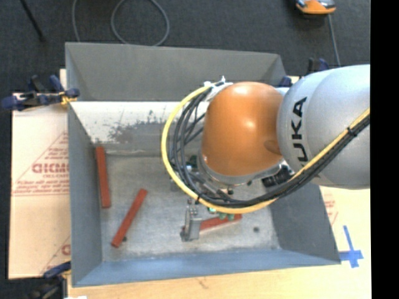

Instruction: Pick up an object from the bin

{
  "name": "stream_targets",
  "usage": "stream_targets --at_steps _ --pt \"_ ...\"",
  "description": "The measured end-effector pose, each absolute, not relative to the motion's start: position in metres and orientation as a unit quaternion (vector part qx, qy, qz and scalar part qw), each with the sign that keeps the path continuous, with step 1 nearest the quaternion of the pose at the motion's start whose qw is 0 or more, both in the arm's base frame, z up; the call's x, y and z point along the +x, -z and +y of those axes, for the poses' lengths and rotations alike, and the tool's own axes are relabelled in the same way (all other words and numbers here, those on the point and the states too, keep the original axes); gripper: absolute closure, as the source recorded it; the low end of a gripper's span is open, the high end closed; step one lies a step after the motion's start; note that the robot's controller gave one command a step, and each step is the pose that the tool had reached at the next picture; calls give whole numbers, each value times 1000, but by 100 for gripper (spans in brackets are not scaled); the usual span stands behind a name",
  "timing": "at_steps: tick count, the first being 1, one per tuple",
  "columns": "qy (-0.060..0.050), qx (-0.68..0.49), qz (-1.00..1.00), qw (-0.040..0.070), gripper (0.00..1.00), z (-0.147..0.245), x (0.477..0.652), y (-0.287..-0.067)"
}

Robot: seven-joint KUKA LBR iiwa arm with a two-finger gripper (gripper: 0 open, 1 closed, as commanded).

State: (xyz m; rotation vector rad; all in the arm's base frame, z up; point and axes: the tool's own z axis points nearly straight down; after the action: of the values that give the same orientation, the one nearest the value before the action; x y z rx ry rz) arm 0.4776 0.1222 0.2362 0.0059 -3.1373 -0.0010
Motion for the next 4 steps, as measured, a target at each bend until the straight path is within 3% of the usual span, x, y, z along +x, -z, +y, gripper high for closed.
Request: stream_targets --at_steps 1,2,3,4 --pt "0 162 -987 -1 0 201 497 -68" --pt "0 323 -947 -4 0 175 536 -102" --pt "0 447 -895 -4 0 227 540 -101" --pt "-2 470 -882 0 0 234 537 -71"
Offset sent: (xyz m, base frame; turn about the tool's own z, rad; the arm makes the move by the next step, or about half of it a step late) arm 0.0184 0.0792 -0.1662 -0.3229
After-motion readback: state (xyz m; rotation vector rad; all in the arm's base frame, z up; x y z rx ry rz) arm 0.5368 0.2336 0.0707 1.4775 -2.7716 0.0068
